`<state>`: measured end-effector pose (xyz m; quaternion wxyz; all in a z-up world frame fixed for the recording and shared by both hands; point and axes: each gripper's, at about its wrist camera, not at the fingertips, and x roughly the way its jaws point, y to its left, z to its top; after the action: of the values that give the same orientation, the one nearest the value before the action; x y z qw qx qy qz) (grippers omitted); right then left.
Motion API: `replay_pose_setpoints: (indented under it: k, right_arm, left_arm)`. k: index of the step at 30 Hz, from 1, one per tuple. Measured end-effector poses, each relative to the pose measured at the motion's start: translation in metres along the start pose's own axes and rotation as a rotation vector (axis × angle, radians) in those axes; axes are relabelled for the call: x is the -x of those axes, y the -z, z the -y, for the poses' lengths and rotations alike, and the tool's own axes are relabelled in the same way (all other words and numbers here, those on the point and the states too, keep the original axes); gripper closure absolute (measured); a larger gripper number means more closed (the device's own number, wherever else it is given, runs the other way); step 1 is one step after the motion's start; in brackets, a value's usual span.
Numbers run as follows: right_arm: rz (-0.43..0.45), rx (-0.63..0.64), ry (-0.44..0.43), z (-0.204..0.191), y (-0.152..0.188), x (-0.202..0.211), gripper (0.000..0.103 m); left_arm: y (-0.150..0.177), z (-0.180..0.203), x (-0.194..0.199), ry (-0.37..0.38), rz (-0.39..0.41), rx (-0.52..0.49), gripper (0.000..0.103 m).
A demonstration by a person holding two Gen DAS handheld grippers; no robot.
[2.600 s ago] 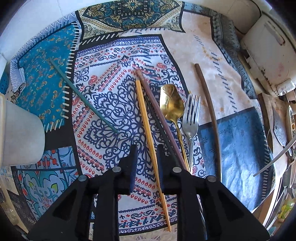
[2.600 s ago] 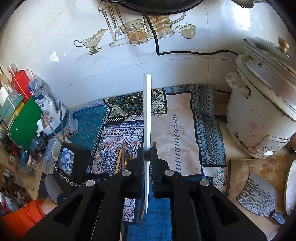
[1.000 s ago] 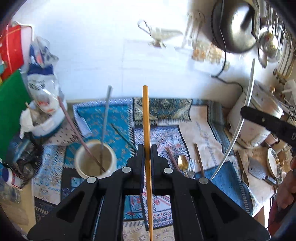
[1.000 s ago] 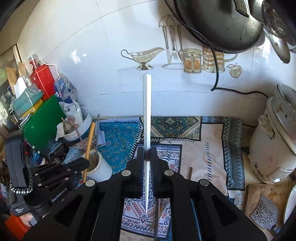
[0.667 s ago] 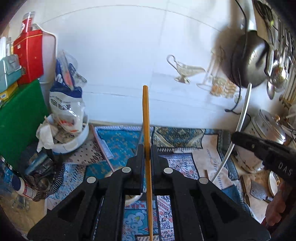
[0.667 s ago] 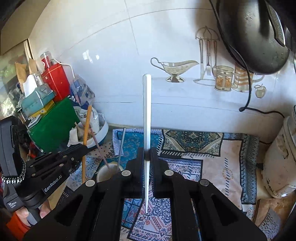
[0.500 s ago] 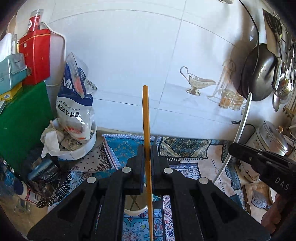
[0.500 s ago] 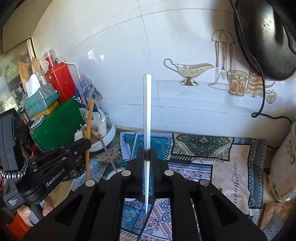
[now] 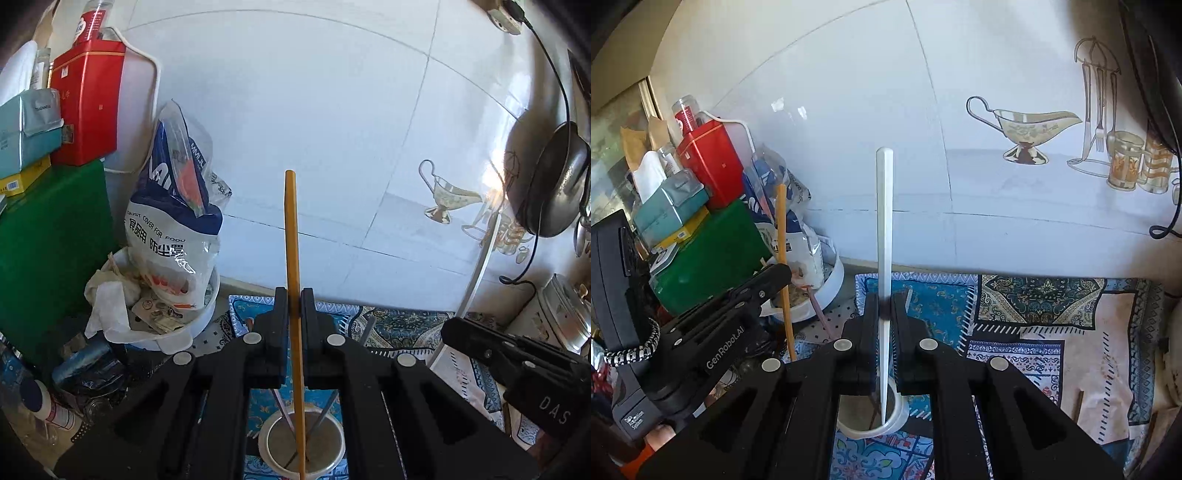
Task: Organize utensils
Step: 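Carry the yellow chopstick with the left tool while the right tool carries the white rod, then open the left tool over the white cup while the right tool releases the white rod into it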
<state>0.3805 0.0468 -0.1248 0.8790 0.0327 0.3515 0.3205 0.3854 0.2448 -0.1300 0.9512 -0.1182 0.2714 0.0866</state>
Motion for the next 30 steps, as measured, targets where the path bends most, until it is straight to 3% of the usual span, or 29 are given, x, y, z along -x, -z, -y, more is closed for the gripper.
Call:
replay_pose_setpoints:
  k: [6,13,30]
  right_arm:
    - [-0.032,-0.02,0.011,0.003,0.004,-0.02,0.097]
    - [-0.092,-0.022,0.023,0.008,0.018,-0.042,0.097]
    - [-0.277,0.057,0.0,0.002,0.054,-0.057,0.097]
  left_arm:
    - [0.008,-0.009,-0.022,-0.042,0.039,0.014,0.099]
    - [0.032,-0.015,-0.039,-0.052,0.016,0.014,0.099]
    - [0.079,-0.014,-0.026,-0.022,-0.221,-0.056,0.099]
